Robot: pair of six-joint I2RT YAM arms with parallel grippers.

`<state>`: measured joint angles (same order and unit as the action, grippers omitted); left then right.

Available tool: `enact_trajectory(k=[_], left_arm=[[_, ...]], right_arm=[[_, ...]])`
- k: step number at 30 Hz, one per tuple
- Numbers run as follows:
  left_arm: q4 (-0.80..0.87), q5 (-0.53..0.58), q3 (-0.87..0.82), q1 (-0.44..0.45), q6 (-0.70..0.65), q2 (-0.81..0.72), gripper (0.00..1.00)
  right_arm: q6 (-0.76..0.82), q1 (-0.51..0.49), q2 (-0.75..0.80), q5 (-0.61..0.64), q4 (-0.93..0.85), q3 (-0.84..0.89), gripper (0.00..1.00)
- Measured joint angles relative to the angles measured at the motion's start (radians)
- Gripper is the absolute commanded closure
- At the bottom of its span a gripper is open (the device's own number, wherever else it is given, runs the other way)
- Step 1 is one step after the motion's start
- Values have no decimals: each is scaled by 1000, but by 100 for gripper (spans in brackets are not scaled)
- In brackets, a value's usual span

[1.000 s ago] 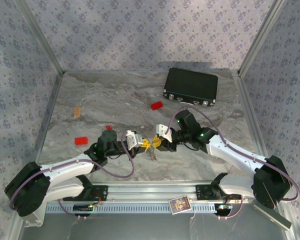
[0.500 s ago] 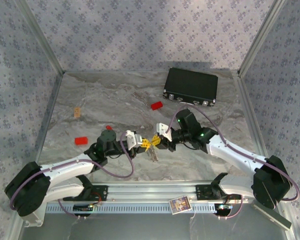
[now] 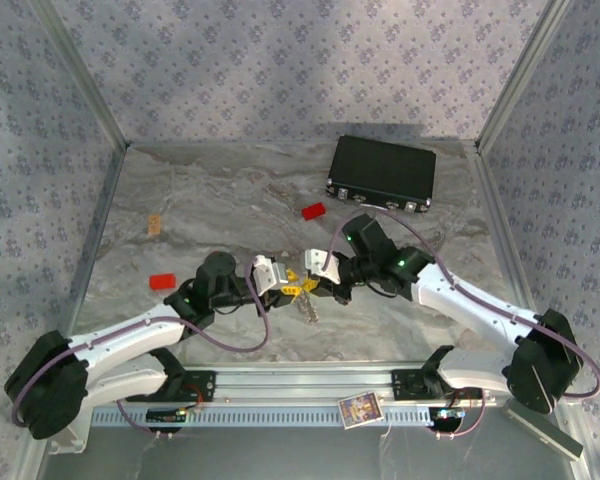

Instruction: Put the keys on the keyring

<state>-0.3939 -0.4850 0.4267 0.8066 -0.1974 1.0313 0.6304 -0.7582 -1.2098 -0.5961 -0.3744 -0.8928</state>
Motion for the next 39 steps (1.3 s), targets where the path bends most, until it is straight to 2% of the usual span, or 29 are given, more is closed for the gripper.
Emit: enact_trajectory(k=[3, 5, 10, 12, 16, 20, 32, 39], left_arm=[[51, 4, 22, 1, -22, -2, 75], [67, 3, 23, 1, -31, -2, 79], [93, -15, 23, 7, -48, -2, 100], [93, -21, 22, 7, -48, -2, 100], [45, -31, -6, 7, -43, -10, 100], [-13, -31, -44, 7, -25, -16, 100], [-124, -53, -96, 7, 19, -16, 100], [-159, -76, -97, 7, 34, -14, 100]], right_arm=[[31, -19, -14, 36, -45, -34, 100], [45, -32, -30, 55, -70, -53, 100], [60, -51, -48, 92, -91, -70, 100], [59, -51, -48, 92, -93, -71, 100], [50, -44, -46, 75, -85, -67, 82], [21, -13, -15, 19, -42, -23, 78], [-45, 3, -1, -34, 52, 60, 77], [-66, 6, -1, -56, 87, 61, 84]])
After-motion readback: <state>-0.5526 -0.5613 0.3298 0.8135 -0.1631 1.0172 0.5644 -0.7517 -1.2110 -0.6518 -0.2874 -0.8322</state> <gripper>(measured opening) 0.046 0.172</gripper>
